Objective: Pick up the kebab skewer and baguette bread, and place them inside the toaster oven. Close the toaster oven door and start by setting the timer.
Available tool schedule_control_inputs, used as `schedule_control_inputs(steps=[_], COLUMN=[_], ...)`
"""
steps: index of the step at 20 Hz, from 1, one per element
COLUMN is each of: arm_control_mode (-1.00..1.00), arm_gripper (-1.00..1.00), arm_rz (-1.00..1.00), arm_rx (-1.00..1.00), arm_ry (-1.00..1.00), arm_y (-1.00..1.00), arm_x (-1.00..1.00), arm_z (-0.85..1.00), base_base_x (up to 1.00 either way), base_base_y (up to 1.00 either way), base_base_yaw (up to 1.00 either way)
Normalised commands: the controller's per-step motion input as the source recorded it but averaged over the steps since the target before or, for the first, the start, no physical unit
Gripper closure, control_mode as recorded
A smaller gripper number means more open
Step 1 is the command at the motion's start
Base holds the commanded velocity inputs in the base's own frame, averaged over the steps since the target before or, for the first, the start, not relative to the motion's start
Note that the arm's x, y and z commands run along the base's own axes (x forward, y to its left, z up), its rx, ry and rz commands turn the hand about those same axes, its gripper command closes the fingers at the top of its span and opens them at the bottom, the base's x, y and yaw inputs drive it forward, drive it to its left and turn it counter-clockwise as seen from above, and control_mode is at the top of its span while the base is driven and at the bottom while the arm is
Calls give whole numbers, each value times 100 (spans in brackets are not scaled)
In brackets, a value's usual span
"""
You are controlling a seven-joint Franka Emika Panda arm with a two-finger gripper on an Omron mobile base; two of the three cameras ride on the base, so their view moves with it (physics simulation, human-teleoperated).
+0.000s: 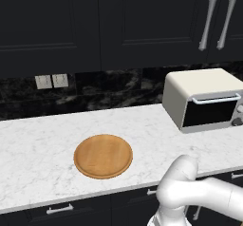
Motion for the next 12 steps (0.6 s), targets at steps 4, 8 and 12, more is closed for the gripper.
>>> schedule_control_inputs(steps=[4, 8, 12], arm_control_mode=[-100, -100, -100], arm_gripper=[100, 100, 100], arm_rz=[0, 0, 0], arm_rx=[20, 19, 20], arm_ry=[-5, -5, -6], arm_y=[0, 0, 0], arm_x=[0, 0, 0], arm_z=[0, 0, 0], base_base_x=[0, 0, 0], base_base_y=[0, 0, 0], base_base_yaw=[0, 0, 0])
